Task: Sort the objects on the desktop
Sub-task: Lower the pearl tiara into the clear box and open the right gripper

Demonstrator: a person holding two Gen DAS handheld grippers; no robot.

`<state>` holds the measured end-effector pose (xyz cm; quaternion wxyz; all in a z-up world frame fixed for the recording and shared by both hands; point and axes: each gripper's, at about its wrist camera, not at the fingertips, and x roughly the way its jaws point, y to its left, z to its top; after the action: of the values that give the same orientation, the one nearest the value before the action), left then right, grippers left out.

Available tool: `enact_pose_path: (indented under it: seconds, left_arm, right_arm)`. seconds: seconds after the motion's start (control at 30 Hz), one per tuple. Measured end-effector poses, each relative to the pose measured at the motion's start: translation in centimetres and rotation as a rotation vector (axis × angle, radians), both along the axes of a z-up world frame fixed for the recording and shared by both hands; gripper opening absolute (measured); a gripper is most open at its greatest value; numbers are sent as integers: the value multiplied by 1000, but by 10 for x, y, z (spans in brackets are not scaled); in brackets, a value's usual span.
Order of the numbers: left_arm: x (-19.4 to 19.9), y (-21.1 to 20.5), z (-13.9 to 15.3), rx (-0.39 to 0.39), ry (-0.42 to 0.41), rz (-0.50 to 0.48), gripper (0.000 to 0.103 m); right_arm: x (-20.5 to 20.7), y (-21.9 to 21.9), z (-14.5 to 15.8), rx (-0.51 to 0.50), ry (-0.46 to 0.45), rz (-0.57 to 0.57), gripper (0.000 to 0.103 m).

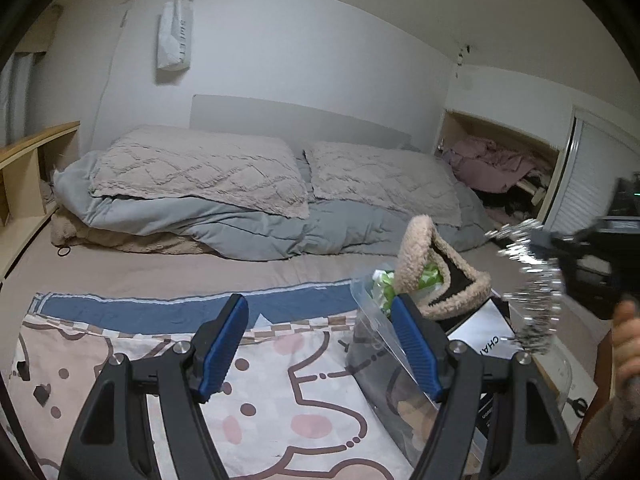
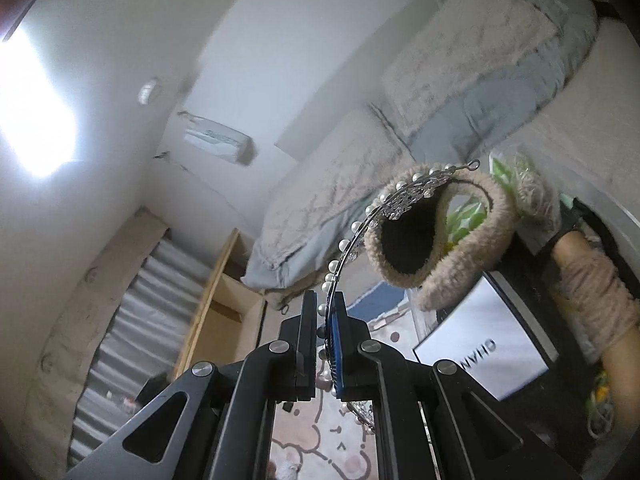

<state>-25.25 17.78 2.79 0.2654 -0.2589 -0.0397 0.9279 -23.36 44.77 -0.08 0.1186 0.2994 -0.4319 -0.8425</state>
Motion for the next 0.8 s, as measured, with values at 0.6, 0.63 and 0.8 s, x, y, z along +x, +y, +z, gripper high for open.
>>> enact_pose_path:
  seconds: [0.6,0.63,0.8]
  left_arm:
    - [-11,-17,-12,-1,-26,13,74]
    - [-12,-17,-12,-1,-29,14,74]
    - [-12,-18,-11,8,-33,8,74]
  right_arm:
    - [-58,-24,-21,447,-173,-75,79]
    - [-56,-25,-19,484,-173,-81,80]
    - [-47,-26,-12,534,-189,-81,79]
